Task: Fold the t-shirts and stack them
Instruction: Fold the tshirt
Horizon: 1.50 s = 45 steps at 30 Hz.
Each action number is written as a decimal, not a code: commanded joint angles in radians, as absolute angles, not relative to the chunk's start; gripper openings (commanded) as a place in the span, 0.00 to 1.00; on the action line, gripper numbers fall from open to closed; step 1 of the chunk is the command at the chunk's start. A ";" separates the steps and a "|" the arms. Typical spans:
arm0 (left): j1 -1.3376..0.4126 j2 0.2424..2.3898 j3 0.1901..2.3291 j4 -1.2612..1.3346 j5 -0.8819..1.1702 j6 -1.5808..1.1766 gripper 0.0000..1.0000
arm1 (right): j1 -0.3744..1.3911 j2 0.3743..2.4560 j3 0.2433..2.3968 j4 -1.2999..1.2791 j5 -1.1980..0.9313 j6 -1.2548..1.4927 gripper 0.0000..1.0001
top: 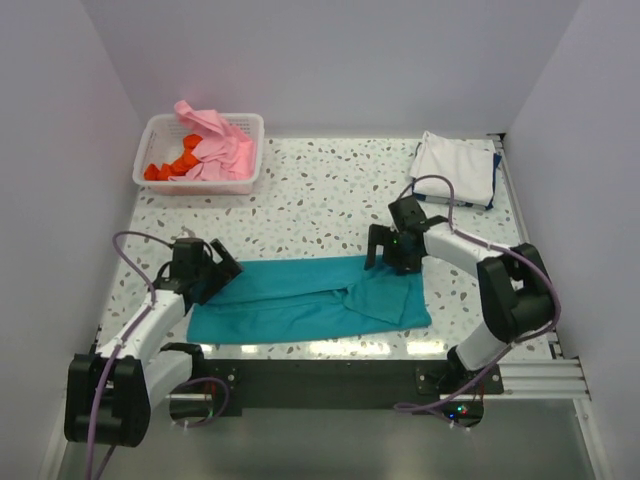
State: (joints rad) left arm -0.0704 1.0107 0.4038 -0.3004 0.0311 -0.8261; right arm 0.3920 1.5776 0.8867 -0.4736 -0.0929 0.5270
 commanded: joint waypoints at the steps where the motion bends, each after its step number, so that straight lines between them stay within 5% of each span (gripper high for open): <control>1: -0.086 1.028 0.385 -0.256 0.048 -0.824 1.00 | 0.373 1.660 0.969 -0.419 -0.067 0.494 0.99; 22: -0.363 1.036 0.299 -0.281 0.022 -1.025 1.00 | 0.351 2.365 1.871 -0.583 -0.195 0.299 0.99; 34: -0.814 1.040 0.343 -0.391 -0.080 -1.330 1.00 | 0.351 2.602 2.212 -0.588 -0.327 0.339 0.99; 45: -1.170 1.361 0.618 -0.420 -0.159 -1.442 1.00 | 0.377 2.729 2.364 -0.472 -0.385 0.371 0.99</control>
